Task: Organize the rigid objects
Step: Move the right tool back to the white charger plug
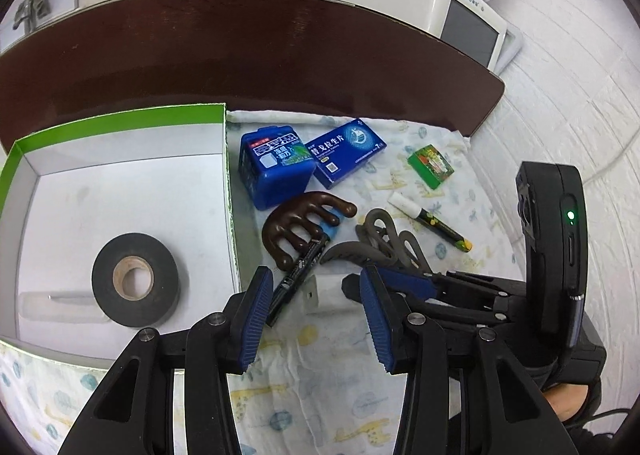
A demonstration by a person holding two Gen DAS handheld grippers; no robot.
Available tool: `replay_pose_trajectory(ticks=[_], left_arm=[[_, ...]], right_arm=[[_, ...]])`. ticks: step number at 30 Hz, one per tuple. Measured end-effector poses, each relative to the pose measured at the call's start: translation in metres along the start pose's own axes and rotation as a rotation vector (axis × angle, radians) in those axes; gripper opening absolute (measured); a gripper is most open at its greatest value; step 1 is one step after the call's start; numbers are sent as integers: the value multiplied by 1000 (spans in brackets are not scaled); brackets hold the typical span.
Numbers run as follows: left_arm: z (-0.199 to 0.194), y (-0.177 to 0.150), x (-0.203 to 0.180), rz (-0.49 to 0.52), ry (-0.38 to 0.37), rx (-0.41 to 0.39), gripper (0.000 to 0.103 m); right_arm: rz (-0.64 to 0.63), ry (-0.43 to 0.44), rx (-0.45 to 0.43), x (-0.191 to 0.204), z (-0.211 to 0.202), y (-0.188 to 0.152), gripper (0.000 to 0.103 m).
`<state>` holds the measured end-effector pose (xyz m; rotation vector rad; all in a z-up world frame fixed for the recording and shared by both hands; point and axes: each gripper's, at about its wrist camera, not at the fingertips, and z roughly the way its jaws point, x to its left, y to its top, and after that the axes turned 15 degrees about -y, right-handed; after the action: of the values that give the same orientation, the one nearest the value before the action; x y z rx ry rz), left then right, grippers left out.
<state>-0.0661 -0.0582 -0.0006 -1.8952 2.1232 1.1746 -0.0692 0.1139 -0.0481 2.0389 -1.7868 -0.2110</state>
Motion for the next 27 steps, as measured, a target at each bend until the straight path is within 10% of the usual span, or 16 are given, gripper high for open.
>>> replay_pose_trajectory(ticks=[8, 16, 27], left_arm=[[8, -7, -2, -17, -8, 23, 45], [44, 13, -3, -75, -16, 45, 45], [46, 6, 15, -171, -53, 56, 30]], right_arm=[[-121, 9, 76, 3, 1, -39, 28], [152, 24, -30, -43, -8, -10, 29], [306, 216, 49, -56, 16, -3, 24]])
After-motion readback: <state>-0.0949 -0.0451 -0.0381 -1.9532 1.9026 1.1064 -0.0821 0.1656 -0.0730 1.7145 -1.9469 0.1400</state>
